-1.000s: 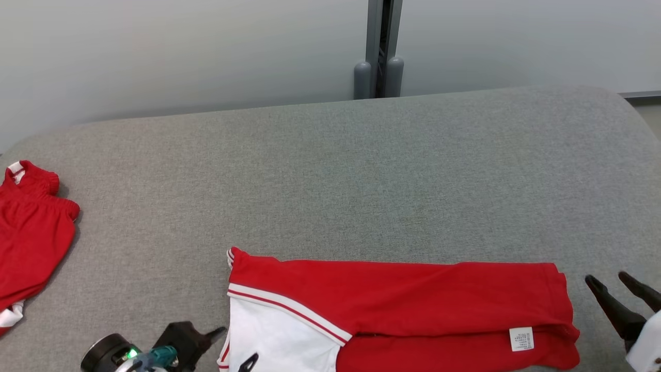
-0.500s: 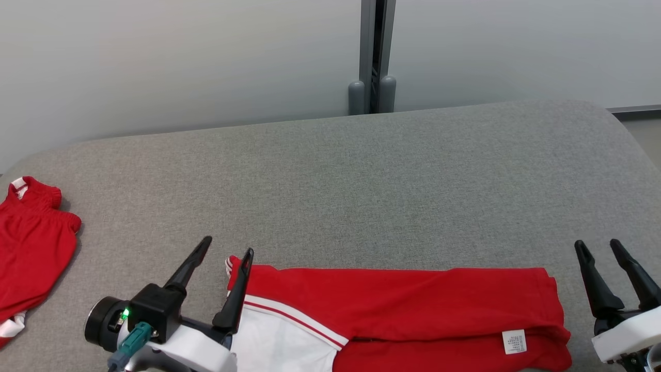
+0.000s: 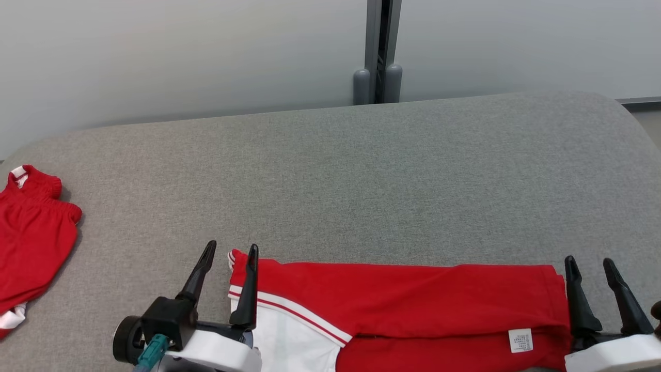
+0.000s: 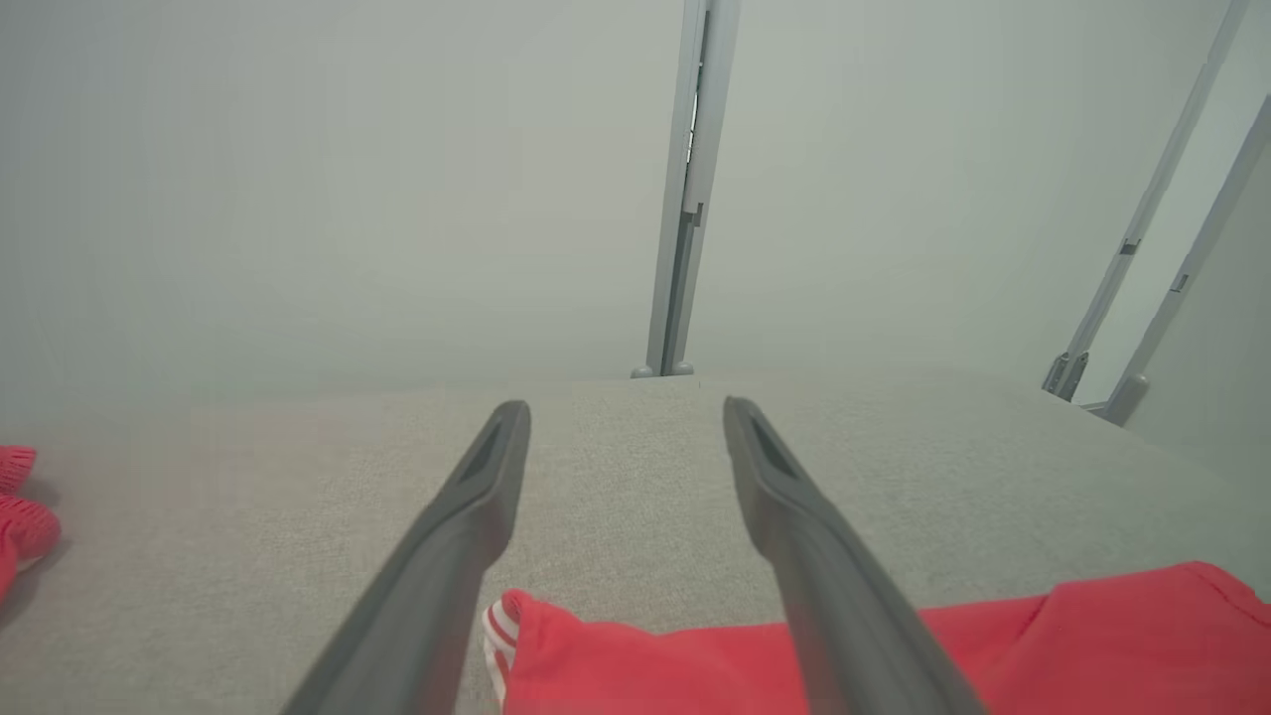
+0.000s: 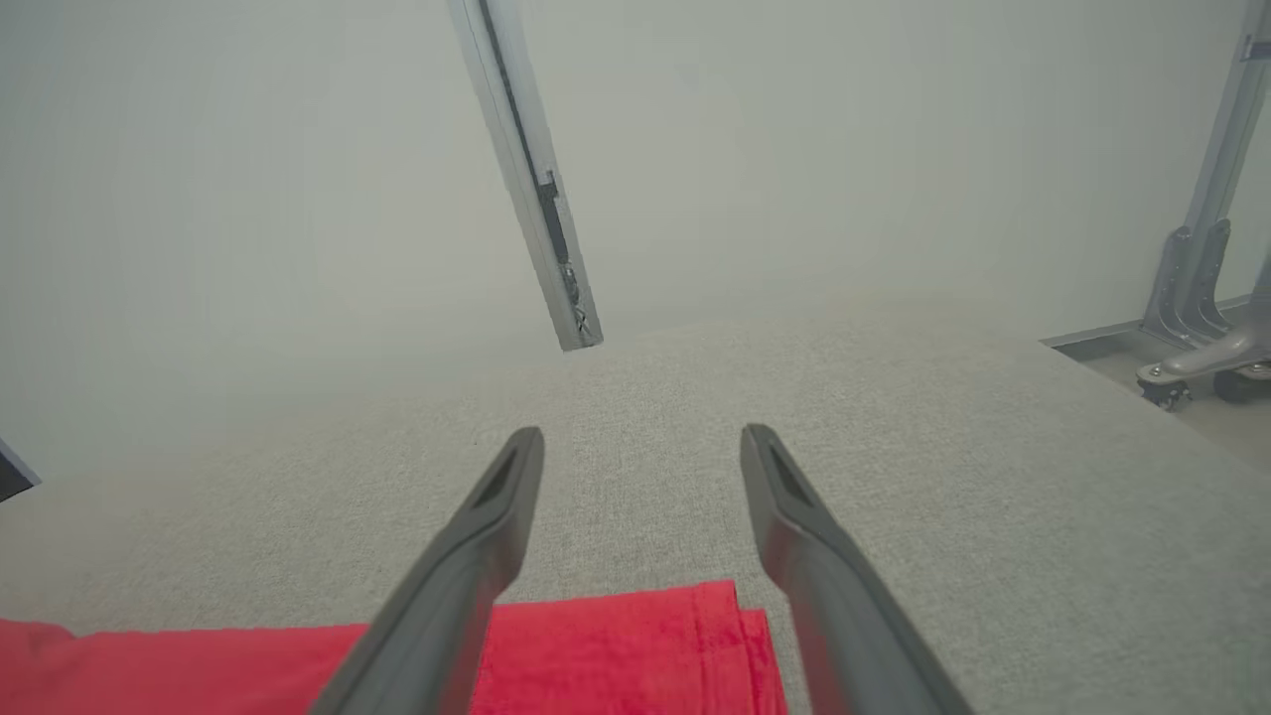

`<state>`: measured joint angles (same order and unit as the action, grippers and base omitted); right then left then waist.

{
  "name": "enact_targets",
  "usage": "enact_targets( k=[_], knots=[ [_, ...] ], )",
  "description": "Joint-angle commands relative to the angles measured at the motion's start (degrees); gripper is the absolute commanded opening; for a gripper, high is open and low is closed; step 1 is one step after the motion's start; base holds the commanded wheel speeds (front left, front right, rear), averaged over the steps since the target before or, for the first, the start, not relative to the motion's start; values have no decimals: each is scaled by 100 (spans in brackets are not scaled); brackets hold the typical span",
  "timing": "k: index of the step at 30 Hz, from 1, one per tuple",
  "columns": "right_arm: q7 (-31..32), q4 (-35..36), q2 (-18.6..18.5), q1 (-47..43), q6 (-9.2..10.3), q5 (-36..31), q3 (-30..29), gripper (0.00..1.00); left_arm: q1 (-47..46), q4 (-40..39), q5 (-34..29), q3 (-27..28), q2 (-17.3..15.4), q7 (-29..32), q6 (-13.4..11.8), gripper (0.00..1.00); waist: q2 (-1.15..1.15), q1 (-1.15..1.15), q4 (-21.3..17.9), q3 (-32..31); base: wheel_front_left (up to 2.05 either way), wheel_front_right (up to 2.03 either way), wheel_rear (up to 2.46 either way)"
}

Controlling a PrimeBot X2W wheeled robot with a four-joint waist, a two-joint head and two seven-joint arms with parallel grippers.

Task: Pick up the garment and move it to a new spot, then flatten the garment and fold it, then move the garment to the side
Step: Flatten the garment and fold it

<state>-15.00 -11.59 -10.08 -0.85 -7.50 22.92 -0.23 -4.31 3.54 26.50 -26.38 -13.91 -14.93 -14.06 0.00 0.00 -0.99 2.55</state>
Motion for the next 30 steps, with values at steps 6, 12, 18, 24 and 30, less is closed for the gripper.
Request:
enact_targets(
  k=[6,12,18,24,30],
  knots=[
    [-27,-621,155,52,2,94,-289,100,67,271,-301,194,215,-33,309,100,0,0,76,45,0,0,0],
    [-21,-1355,226,219,2,195,-435,100,-1,386,-523,321,334,-32,506,100,0,0,150,103,0,0,0],
    [-20,-2038,257,488,2,421,-384,100,-27,452,-696,439,414,-29,651,100,0,0,216,188,0,0,0],
    [-20,-2484,151,651,2,449,-226,100,-55,503,-803,511,475,-29,737,100,0,0,287,214,0,0,0],
    [-21,-2748,184,720,2,401,-268,100,-2,483,-664,676,585,-29,853,100,0,0,342,237,0,0,0]
  ],
)
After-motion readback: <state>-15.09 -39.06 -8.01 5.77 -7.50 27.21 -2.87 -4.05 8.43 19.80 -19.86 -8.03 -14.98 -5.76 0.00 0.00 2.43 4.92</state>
